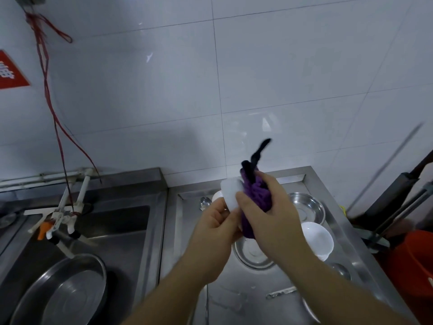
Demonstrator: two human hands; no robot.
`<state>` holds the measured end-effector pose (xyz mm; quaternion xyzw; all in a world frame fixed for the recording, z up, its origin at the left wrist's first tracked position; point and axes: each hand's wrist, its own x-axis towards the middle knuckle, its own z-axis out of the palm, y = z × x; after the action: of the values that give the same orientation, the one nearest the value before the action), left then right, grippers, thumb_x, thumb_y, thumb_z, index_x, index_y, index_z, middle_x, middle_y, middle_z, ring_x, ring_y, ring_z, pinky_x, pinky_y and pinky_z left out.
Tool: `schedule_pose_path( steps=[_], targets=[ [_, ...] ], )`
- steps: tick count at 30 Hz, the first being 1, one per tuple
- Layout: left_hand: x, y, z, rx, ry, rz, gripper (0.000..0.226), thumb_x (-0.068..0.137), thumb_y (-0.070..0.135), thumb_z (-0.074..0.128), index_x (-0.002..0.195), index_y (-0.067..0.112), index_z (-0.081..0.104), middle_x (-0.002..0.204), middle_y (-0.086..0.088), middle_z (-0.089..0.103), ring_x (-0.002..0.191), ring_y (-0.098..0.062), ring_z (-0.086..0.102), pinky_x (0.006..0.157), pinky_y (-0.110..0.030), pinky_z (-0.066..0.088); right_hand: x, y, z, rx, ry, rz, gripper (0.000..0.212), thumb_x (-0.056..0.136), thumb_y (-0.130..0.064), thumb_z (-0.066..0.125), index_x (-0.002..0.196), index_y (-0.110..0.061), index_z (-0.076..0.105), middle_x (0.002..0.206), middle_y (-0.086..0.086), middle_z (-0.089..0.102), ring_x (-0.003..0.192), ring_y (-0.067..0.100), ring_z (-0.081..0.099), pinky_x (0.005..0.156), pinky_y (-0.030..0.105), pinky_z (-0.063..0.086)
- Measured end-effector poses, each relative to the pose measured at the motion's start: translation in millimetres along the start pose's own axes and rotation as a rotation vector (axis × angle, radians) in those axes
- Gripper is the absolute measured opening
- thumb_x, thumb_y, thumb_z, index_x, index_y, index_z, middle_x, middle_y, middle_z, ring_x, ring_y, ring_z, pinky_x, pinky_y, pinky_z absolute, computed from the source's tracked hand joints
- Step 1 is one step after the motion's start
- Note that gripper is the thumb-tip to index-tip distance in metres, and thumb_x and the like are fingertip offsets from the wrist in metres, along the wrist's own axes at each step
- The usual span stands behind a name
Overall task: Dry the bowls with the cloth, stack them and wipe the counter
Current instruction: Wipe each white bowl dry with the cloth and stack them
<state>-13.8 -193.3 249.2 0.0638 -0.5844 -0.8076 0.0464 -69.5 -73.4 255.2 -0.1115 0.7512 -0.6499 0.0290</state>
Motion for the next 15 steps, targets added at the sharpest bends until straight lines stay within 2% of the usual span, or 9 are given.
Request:
schedule_pose_path(
  steps=[4,7,9,11,13,15],
  targets=[
    [-6.3,-0.5,-14.9,0.053,-0.058,-0.017,0.03,0.107,0.004,0.05,0.134,0.008,0.062,0.12,-0.013,0.077,0.112,-0.03,0.075,0.09,-0.031,0.061,22.2,0.2,-9.6,-0.065,-0.142,-0.042,0.034,0.083,-0.051,0.067,0.117,-0.052,0.063,0.102,-0.018,0.072,0.089,0.004,0.07,0.071,0.023,0.057],
    [-8.8,4.2,-23.1,0.11,-0.117,-0.006,0.032,0.106,0.009,0.055,0.138,0.012,0.06,0.124,-0.01,0.076,0.115,-0.029,0.073,0.092,-0.032,0.061,33.0,0.8,-11.7,0.037,-0.163,-0.015,0.028,0.083,-0.049,0.068,0.111,-0.05,0.068,0.1,-0.013,0.074,0.088,0.011,0.072,0.077,0.037,0.063],
    [-10.0,7.8,-29.0,0.211,-0.149,0.012,0.036,0.102,0.018,0.057,0.138,0.02,0.06,0.125,-0.005,0.076,0.117,-0.026,0.072,0.096,-0.036,0.061,37.3,3.4,-5.8,0.201,-0.12,0.07,0.02,0.085,-0.045,0.07,0.105,-0.045,0.072,0.098,-0.006,0.077,0.088,0.018,0.075,0.078,0.041,0.065],
    [-9.6,11.3,-34.6,0.381,-0.162,0.064,0.034,0.102,0.024,0.058,0.134,0.032,0.062,0.123,0.004,0.076,0.117,-0.019,0.072,0.098,-0.033,0.06,38.2,6.8,3.7,0.35,-0.039,0.239,0.009,0.092,-0.039,0.071,0.101,-0.038,0.074,0.097,0.002,0.079,0.088,0.024,0.076,0.078,0.046,0.065],
    [-8.2,14.2,-40.3,0.585,-0.149,0.108,0.029,0.103,0.03,0.057,0.127,0.046,0.062,0.117,0.014,0.075,0.111,-0.008,0.071,0.094,-0.027,0.06,34.3,11.3,13.9,0.397,0.021,0.386,0.012,0.098,-0.038,0.068,0.104,-0.028,0.072,0.099,0.007,0.079,0.09,0.028,0.077,0.079,0.05,0.065],
    [-5.2,14.6,-47.5,0.811,-0.134,0.11,0.022,0.104,0.039,0.055,0.124,0.046,0.059,0.11,0.016,0.073,0.102,-0.006,0.071,0.088,-0.031,0.063,28.2,16.0,21.1,0.38,0.042,0.441,0.018,0.1,-0.04,0.065,0.105,-0.024,0.07,0.093,0.005,0.079,0.087,0.029,0.078,0.075,0.052,0.066]
  ],
)
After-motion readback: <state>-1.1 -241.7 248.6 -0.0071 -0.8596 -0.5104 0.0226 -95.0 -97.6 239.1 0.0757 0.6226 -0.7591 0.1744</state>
